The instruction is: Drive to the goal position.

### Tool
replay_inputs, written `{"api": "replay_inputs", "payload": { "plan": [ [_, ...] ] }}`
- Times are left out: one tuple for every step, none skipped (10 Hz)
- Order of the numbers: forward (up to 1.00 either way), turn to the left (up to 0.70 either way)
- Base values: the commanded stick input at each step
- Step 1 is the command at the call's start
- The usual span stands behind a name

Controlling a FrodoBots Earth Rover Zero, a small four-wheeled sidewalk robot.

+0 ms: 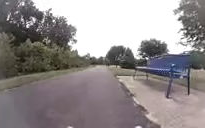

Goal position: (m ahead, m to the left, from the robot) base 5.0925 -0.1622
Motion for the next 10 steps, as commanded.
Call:
{"api": "replay_inputs", "payload": {
  "plan": [
    [0.70,0.01],
    [0.70,0.01],
    [0.70,0.01],
    [0.70,0.01],
    [0.70,0.01],
    [0.70,0.01],
    [0.70,0.00],
    [0.70,0.00],
    [0.70,0.00],
    [0.70,0.00]
  ]
}}
